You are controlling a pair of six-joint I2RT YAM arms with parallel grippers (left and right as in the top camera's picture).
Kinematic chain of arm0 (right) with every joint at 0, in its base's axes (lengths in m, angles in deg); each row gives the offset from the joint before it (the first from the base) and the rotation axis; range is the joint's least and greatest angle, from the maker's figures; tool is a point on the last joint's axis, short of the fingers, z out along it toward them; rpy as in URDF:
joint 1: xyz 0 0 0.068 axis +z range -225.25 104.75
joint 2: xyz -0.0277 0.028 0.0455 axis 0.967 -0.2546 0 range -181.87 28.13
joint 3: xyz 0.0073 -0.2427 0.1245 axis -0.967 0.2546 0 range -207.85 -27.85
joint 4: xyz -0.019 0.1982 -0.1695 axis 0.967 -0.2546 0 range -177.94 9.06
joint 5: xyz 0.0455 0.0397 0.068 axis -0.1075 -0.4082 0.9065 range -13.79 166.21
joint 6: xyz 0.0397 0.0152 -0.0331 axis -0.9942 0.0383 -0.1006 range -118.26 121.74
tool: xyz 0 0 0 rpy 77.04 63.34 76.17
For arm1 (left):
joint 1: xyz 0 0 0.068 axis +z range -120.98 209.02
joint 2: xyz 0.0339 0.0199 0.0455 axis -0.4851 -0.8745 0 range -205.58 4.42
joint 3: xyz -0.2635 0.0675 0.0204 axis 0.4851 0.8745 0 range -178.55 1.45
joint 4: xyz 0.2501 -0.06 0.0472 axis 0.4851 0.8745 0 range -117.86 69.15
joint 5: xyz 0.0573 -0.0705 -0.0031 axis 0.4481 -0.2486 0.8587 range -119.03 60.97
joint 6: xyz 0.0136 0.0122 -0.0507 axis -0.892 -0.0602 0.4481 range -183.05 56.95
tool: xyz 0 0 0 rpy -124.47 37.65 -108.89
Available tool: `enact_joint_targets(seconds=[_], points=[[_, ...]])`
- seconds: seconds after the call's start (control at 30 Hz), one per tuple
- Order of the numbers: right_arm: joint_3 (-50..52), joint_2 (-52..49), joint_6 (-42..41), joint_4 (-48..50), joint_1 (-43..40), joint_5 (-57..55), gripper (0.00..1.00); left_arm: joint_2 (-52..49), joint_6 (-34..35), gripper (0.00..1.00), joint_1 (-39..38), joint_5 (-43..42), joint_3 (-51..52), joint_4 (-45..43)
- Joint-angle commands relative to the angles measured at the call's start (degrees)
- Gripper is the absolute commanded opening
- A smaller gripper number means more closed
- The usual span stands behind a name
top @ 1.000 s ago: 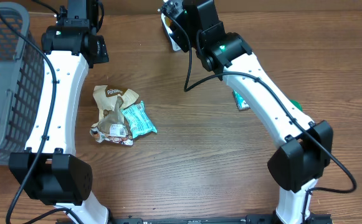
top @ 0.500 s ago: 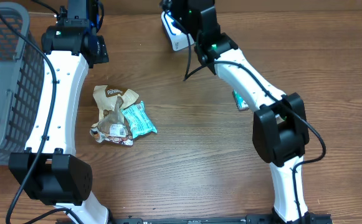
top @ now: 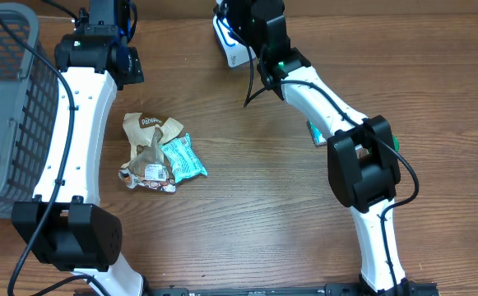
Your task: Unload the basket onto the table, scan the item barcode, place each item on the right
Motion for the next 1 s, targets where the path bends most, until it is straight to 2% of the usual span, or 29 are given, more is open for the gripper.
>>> enact_joint_targets(seconds=[0.0,0.57,0.8,0.93,0.97], points=[[-1.4,-2.1,2.0,1.0,0.2,0.4,0.14,1.1,-0.5,0.99,-0.4,0.7,-0.9,0.0],[-1.4,-2.9,2.2,-1.6,0.2,1.4,0.14,1.1,-0.5,1.0,-0.4,0.7,-0.9,0.0],[-1.5,-1.1,2.1,3.8,0.2,-4.8,0.11,1.1,-0.5,0.99,-0.4,0.7,-0.9,0.0],[-1.5,4.2,-2.4,1.0,0.2,-5.3,0.11,1.1,-0.5,0.99,-0.4,0.7,-0.9,0.0],[-1.5,7.2,-6.4,-1.9,0.2,-6.6,0.11,1.1,-0.5,0.99,-0.4,0.7,-0.9,0.0]])
